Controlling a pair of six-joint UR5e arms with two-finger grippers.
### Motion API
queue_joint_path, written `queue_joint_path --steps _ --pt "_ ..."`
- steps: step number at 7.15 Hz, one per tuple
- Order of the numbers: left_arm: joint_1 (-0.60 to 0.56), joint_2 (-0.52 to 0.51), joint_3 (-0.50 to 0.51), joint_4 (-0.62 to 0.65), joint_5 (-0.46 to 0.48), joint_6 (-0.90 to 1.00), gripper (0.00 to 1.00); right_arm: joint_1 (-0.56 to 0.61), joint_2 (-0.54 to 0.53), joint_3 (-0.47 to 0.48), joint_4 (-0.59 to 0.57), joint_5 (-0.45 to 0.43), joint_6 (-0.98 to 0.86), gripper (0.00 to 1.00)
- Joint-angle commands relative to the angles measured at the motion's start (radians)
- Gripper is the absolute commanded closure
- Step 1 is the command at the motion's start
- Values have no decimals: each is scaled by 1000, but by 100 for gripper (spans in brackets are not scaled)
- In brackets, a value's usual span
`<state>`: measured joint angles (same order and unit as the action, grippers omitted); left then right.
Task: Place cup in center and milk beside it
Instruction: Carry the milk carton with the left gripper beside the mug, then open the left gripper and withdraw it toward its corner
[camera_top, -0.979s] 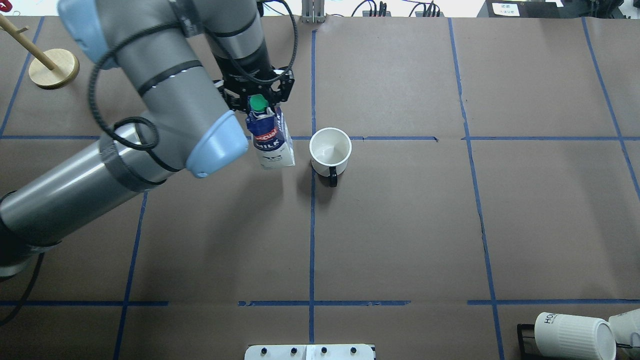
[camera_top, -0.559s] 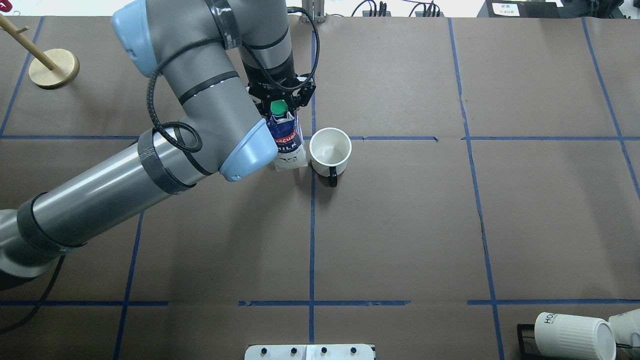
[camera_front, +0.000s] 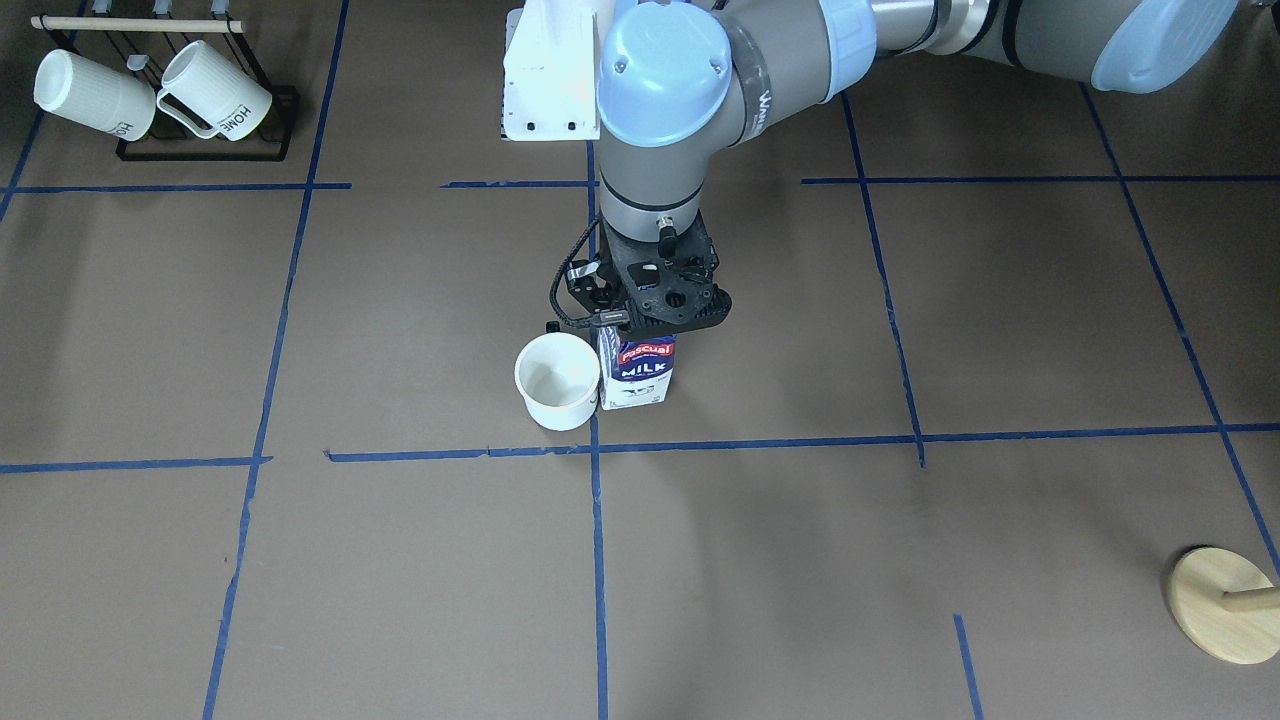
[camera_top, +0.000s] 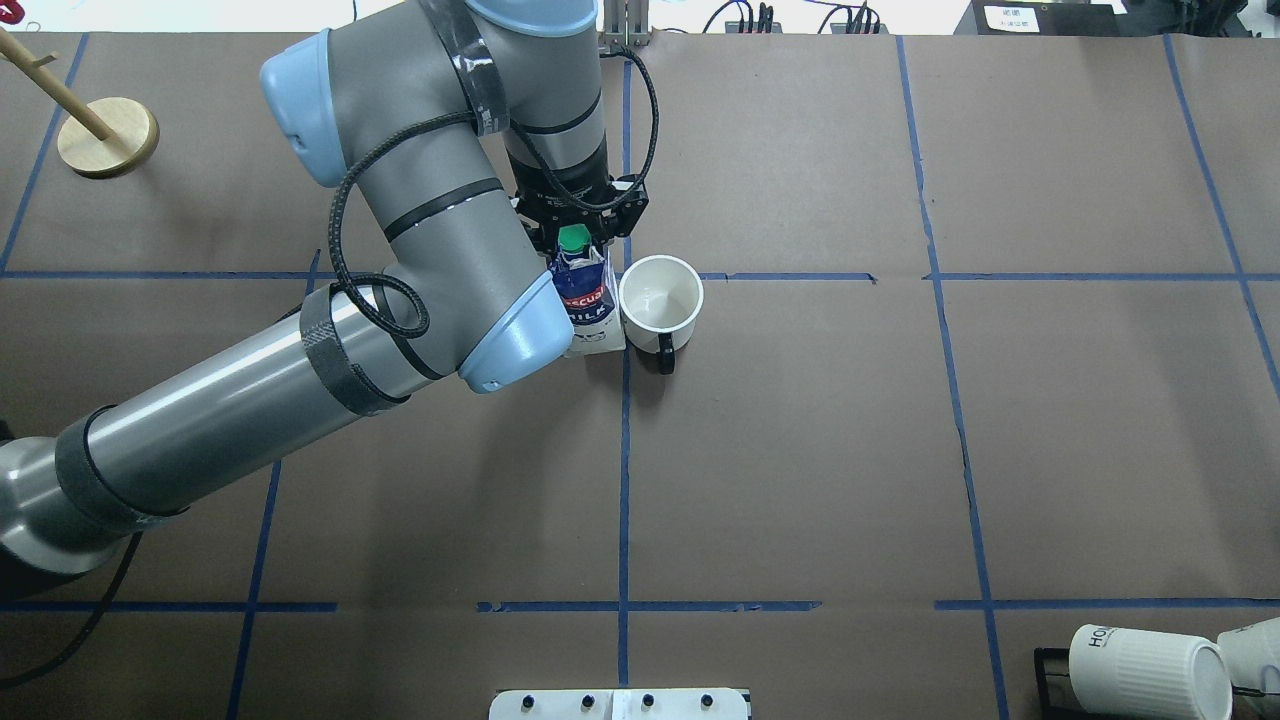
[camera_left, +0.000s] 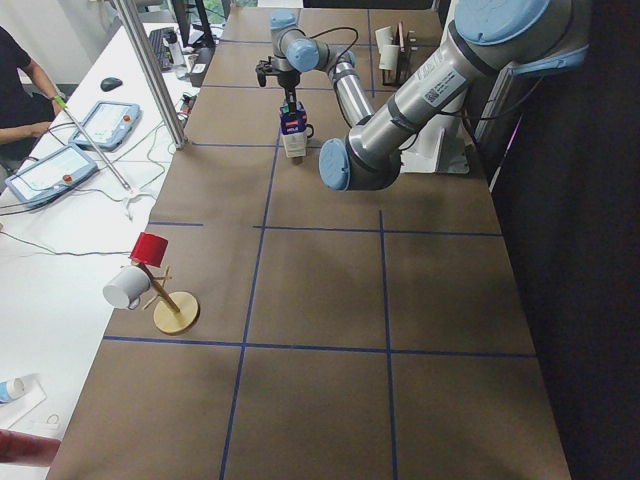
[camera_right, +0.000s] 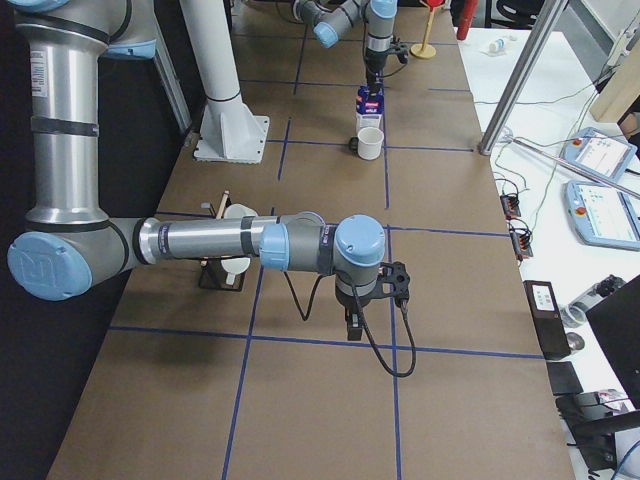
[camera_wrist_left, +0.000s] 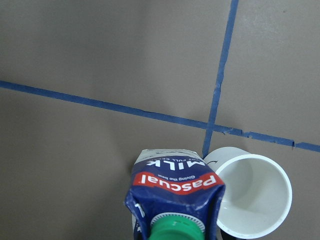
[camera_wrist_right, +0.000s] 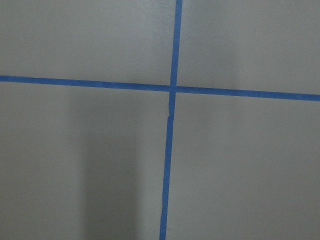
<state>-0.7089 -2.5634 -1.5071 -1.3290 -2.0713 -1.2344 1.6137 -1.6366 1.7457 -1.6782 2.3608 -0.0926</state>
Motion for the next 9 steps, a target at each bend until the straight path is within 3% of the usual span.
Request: queue_joint_path --steps 1,6,9 --pt "3 2 13 -12 25 -8 0 2 4 0 0 0 1 0" --pt "-38 2 -34 10 10 -7 0 0 6 -3 0 0 1 0" --pt "-154 167 -316 252 -35 233 0 -2 6 -9 0 -6 1 0"
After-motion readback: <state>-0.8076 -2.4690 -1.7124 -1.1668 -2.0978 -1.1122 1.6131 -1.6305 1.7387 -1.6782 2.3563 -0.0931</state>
